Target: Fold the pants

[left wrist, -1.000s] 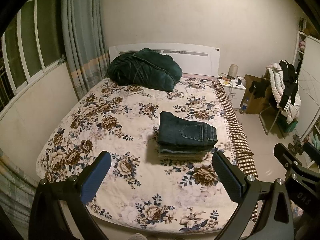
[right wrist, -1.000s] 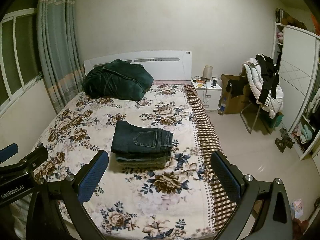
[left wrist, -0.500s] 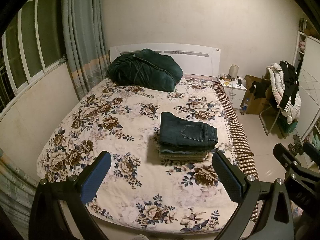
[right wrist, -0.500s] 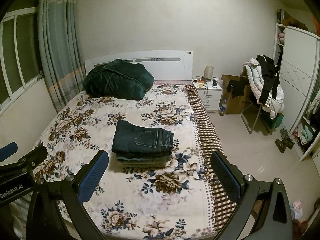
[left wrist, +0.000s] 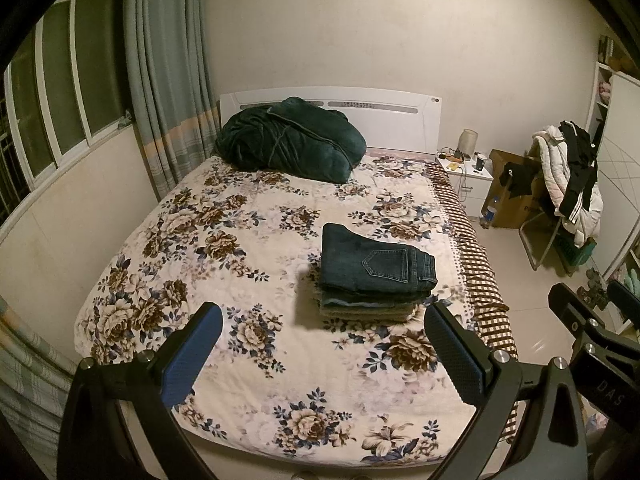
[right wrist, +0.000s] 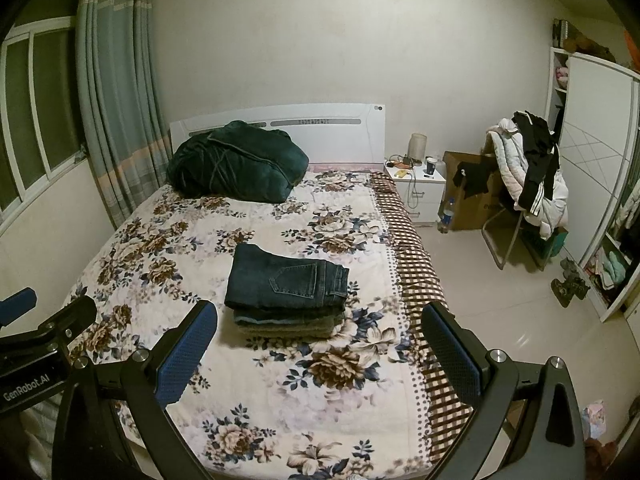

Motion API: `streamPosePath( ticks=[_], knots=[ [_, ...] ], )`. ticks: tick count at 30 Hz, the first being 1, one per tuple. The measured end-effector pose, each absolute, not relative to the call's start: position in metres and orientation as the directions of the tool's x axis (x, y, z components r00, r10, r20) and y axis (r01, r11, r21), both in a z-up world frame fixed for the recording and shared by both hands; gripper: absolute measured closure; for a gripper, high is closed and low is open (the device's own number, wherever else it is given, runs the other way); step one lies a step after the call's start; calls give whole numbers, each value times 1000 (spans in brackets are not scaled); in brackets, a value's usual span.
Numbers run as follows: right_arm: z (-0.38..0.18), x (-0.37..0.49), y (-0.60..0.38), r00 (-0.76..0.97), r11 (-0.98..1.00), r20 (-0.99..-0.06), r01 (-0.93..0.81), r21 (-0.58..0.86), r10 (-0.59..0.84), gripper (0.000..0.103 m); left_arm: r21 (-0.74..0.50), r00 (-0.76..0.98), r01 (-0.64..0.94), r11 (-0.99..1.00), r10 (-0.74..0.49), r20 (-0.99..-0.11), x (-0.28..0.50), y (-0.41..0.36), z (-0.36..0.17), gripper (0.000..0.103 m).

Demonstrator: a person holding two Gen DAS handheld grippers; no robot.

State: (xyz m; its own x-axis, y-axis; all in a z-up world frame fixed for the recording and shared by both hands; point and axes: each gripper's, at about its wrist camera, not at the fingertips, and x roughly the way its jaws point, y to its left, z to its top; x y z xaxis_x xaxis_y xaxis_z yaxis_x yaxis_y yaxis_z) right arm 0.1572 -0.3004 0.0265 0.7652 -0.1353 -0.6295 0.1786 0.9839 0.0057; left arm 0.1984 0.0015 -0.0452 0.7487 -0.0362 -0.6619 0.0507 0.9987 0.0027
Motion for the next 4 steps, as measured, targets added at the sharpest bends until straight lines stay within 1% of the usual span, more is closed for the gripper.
streamPosePath(
  ticks=[4],
  knots=[
    [26,157,-299,766,984,-628,181,5,-137,0,-1,748,48,999,-37,-663,198,3,-46,0]
  ],
)
